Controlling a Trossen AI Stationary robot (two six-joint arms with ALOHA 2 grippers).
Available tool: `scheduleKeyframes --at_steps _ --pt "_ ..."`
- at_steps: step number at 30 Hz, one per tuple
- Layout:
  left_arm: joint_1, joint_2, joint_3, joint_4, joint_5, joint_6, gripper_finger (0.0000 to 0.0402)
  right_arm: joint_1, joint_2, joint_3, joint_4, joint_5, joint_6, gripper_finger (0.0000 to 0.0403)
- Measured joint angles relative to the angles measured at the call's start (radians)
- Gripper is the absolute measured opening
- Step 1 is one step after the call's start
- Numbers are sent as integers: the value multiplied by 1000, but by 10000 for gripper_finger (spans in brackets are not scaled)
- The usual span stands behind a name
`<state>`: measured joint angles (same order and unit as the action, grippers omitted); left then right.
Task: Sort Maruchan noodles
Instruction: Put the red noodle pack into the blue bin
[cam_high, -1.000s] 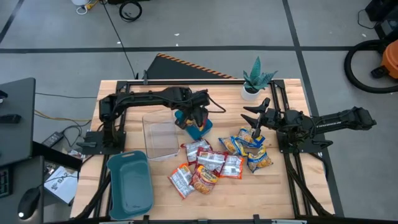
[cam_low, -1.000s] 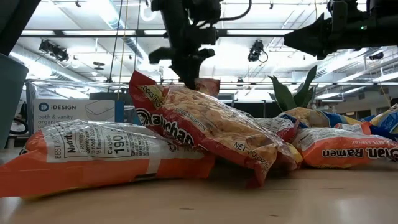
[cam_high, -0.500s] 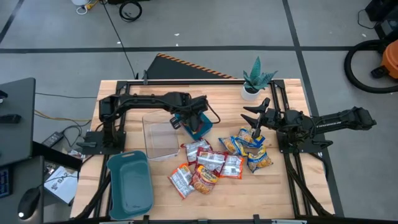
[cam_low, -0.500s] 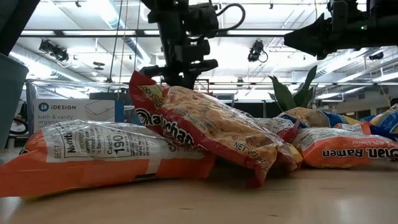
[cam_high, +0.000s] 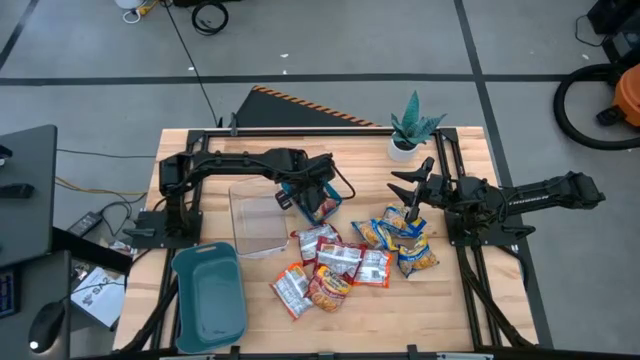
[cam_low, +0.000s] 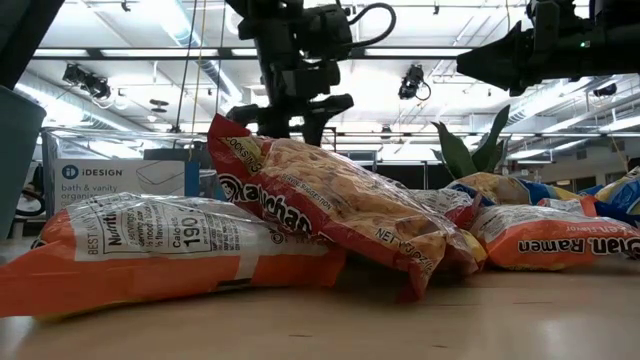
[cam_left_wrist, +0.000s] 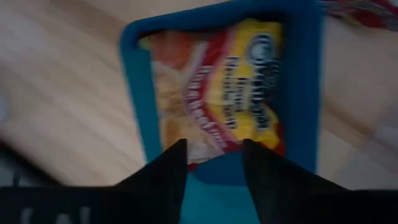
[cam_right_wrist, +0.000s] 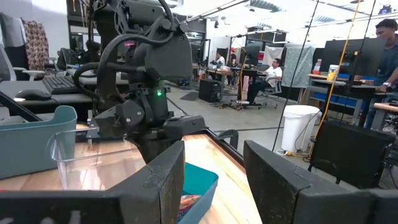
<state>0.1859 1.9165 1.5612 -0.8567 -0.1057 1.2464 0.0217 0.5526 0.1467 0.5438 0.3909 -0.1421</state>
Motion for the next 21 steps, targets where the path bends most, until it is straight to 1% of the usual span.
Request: scheduleKeyframes --at_steps 2,4,6,9,11,14,16,18,21 --pt "-9 -6 0 40 -42 -90 185 0 0 0 0 0 -1 170" --pt "-28 -7 1 96 -90 -198 198 0 0 0 0 0 -9 170" --pt "-55 -7 9 119 -122 -300 202 0 0 0 0 0 -11 170" --pt "-97 -7 24 167 -120 -444 196 0 0 0 0 0 -11 170" --pt "-120 -7 24 183 -87 -543 189 0 0 0 0 0 -11 170" --pt "-149 -4 24 181 18 -661 177 0 0 0 1 0 -8 170" --pt "-166 1 24 178 62 -755 170 0 0 0 3 3 -8 170" --pt "-185 11 23 185 84 -851 165 0 0 0 8 5 -8 170" --pt "-221 16 23 171 89 -965 158 0 3 0 9 6 -1 170"
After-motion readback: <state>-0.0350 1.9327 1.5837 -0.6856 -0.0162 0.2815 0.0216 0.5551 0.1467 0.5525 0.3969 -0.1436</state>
